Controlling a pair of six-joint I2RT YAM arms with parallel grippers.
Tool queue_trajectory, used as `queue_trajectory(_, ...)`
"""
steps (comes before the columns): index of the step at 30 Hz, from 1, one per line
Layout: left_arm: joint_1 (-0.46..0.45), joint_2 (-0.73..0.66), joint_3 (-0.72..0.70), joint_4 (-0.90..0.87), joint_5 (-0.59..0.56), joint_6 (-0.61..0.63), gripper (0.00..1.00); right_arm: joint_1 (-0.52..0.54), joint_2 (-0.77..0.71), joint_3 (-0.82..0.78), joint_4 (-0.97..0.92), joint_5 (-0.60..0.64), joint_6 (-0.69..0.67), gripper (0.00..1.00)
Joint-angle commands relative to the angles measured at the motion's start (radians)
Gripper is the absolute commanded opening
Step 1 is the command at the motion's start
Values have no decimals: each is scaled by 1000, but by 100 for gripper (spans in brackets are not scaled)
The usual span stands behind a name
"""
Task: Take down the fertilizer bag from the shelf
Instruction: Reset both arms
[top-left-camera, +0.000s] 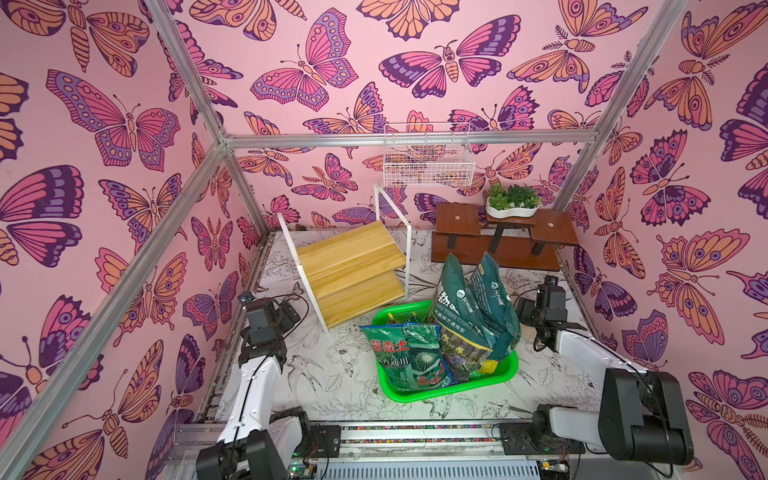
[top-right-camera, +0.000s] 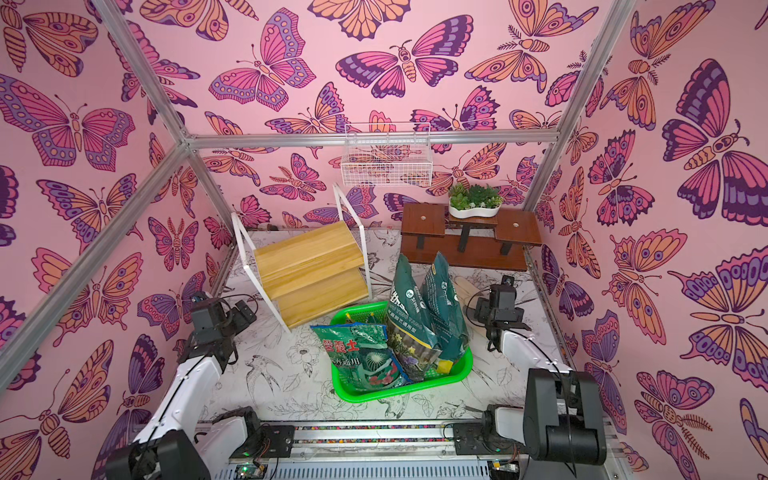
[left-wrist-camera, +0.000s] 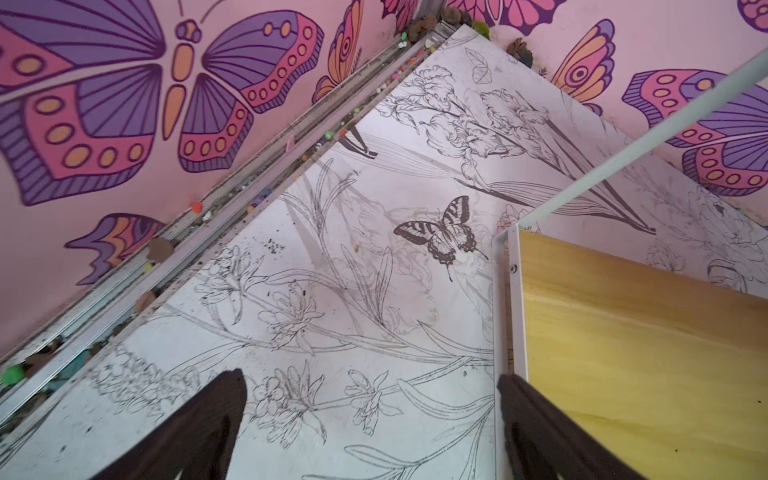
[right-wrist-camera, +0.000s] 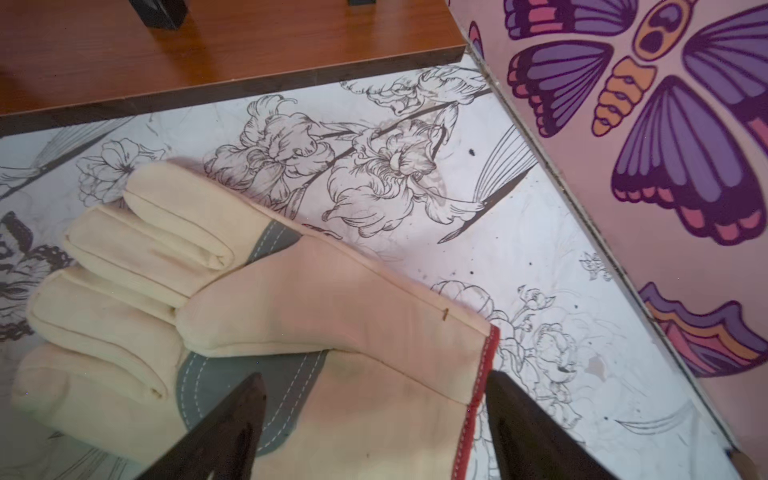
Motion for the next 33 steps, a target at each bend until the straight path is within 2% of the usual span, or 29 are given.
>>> queue_trajectory(1,-11,47,-32,145,62,11,100,-4,21,-35,288,-50,-18,88)
queue_trajectory(3,-30,69,-56,216,58,20,100,6,36,-65,366,-66,-71,88)
queue_trajectory(5,-70,82,-88,305,7,52,100,28,47,-101,464,-65,-133,89)
queue_trajectory(7,-126,104,-123,406,-46,102,100,71,49,-140,570,-16,-211,89)
queue_trajectory(8,-154,125,-140,473,-62,133,100,77,64,-159,643,-25,-230,90)
queue_trajectory(10,-200,185,-148,552,-105,171,100,86,94,-171,670,-45,-247,90)
queue_trajectory(12,-240,219,-130,581,-145,183,100,87,123,-207,768,-48,-250,91)
queue_trajectory(14,-272,276,-151,696,-167,201,100,86,122,-226,796,-51,-242,92)
queue_trajectory(15,-285,292,-138,690,-195,210,100,82,132,-229,811,-55,-241,97)
queue_trajectory(17,-295,305,-130,701,-195,247,100,65,144,-223,803,-85,-231,99)
queue_trajectory(21,-299,409,-223,974,-203,272,100,53,242,-221,922,-68,-210,99)
queue_trajectory(24,-300,534,-208,1090,-235,275,100,47,188,-184,760,-81,-202,99)
queue_trajectory(27,-300,477,-138,886,-246,248,100,40,212,-177,783,-82,-194,99)
queue_trajectory(30,-302,530,-160,1018,-267,256,100,35,205,-168,755,-90,-191,99)
queue_trajectory(33,-303,506,-141,938,-270,246,100,33,201,-165,743,-96,-190,99)
